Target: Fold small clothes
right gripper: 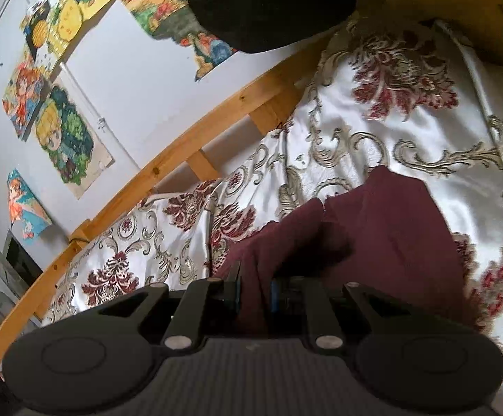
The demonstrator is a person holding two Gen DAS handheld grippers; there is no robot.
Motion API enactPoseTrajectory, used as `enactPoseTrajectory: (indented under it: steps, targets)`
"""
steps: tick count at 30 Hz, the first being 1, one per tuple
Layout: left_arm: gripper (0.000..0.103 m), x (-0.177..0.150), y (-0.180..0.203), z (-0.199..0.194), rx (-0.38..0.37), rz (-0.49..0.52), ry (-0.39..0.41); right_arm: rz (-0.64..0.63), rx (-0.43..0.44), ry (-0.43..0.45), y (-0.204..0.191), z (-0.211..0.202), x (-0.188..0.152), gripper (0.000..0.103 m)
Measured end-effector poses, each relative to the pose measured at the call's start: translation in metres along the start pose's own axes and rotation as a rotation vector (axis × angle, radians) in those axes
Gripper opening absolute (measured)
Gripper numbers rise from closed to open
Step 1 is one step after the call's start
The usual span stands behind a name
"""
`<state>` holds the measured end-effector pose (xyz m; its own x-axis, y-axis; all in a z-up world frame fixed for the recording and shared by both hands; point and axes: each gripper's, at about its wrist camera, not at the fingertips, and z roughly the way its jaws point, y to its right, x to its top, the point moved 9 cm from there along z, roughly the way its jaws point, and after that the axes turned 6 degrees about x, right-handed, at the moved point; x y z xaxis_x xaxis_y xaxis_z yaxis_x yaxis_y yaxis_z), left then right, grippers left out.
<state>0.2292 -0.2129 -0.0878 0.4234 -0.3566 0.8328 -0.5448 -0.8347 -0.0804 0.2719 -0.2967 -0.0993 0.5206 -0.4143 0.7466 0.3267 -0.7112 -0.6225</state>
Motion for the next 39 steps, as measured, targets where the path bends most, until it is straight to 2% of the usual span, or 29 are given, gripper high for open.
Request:
enactPoseTrajectory:
  steps: [7, 15, 28, 35, 39]
  targets:
    - [0.043, 0.011, 0.019, 0.01, -0.05, 0.018, 0.016, 0.035, -0.033, 0.032, 0.017, -0.017, 0.01, 0.017]
    - [0.043, 0.019, 0.036, 0.017, -0.092, 0.029, 0.033, -0.01, -0.056, 0.048, 0.019, -0.034, 0.019, 0.017]
    - [0.044, 0.016, 0.05, 0.029, -0.121, 0.013, 0.014, 0.027, -0.136, 0.027, 0.041, -0.046, 0.015, 0.017]
    - [0.055, 0.013, 0.052, 0.03, -0.125, 0.007, 0.011, 0.002, -0.235, -0.008, 0.055, -0.048, 0.009, 0.022]
    - [0.068, 0.01, 0.051, 0.021, -0.122, -0.023, 0.022, -0.038, -0.304, -0.024, 0.062, -0.056, 0.007, 0.038]
